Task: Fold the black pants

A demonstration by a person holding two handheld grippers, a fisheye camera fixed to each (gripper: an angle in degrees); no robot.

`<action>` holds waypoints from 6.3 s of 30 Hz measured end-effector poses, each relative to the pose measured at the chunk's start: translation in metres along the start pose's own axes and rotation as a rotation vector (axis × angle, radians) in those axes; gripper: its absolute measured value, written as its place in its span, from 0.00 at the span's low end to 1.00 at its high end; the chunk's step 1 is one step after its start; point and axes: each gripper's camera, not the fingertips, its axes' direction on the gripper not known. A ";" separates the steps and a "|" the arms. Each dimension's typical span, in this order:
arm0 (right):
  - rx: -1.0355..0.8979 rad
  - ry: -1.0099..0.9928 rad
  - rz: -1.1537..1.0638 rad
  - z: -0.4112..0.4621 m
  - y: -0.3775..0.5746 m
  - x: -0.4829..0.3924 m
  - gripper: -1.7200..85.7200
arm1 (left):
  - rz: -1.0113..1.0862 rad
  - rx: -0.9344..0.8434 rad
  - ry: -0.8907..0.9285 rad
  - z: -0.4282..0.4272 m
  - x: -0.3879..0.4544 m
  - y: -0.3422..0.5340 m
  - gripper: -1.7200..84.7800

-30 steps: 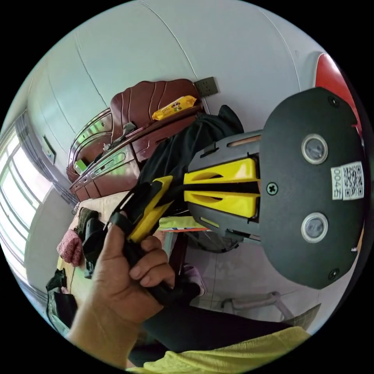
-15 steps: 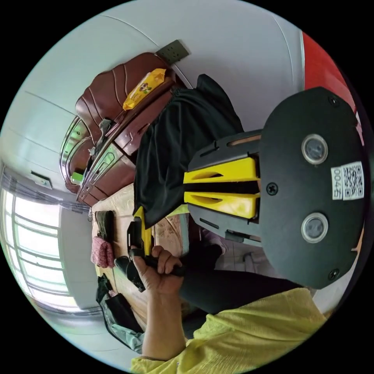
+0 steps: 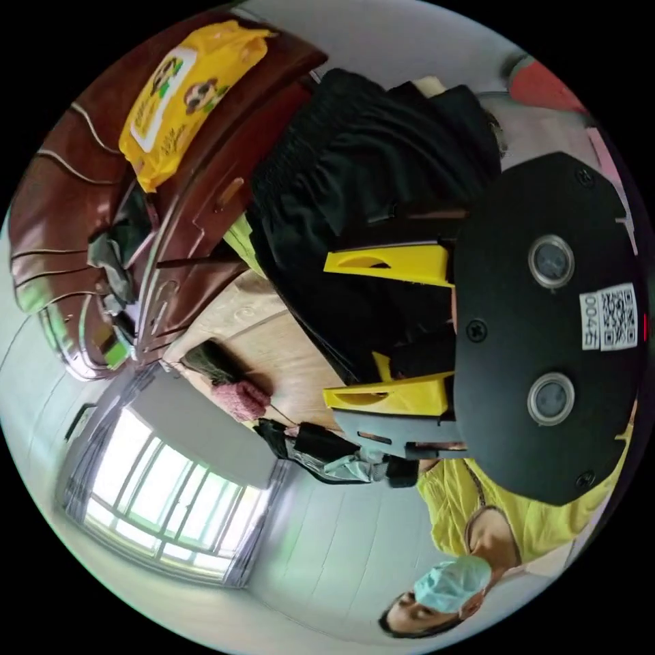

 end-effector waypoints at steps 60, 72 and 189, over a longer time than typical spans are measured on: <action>0.458 -0.179 0.293 -0.177 0.097 0.234 0.18 | -1.419 0.045 0.785 0.176 -0.453 0.214 0.15; 0.382 -0.266 0.267 -0.174 0.117 0.271 0.22 | -1.353 -0.075 1.043 0.203 -0.369 0.224 0.14; 0.520 0.671 -0.231 0.199 0.455 0.040 0.13 | -1.237 0.014 0.741 0.083 -0.497 0.206 0.17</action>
